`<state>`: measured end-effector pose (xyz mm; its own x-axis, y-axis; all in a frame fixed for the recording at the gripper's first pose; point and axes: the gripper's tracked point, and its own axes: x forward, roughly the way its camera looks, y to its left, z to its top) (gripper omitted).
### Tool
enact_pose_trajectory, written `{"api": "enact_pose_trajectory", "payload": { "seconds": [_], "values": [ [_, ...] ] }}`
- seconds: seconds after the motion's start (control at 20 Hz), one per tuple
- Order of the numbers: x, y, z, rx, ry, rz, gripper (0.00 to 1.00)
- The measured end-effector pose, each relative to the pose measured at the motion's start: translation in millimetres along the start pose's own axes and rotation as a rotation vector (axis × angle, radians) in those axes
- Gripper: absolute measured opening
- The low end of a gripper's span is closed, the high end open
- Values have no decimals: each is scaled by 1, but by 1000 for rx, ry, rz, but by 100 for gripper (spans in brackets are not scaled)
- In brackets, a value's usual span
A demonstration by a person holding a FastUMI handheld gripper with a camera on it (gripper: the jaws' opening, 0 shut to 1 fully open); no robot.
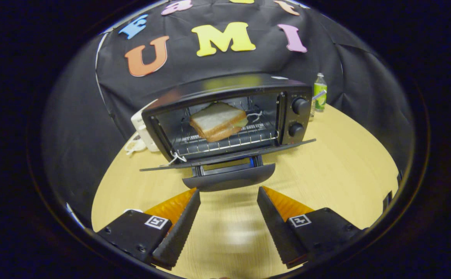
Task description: Open the toaster oven, put the food inside, and close the toaster oven door.
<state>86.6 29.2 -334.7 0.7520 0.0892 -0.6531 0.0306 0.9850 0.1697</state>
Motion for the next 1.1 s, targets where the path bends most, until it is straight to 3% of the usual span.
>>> {"api": "enact_pose_trajectory", "payload": {
  "seconds": [0.3, 0.45, 0.65, 0.8, 1.1],
  "values": [
    [3, 1, 27, 4, -136, 38, 100],
    [6, -7, 35, -17, -186, -12, 100],
    [8, -2, 56, -50, -282, 31, 100],
    [-9, -1, 65, -25, -328, 72, 100],
    [-71, -3, 86, -28, -418, 77, 100]
  ]
}}
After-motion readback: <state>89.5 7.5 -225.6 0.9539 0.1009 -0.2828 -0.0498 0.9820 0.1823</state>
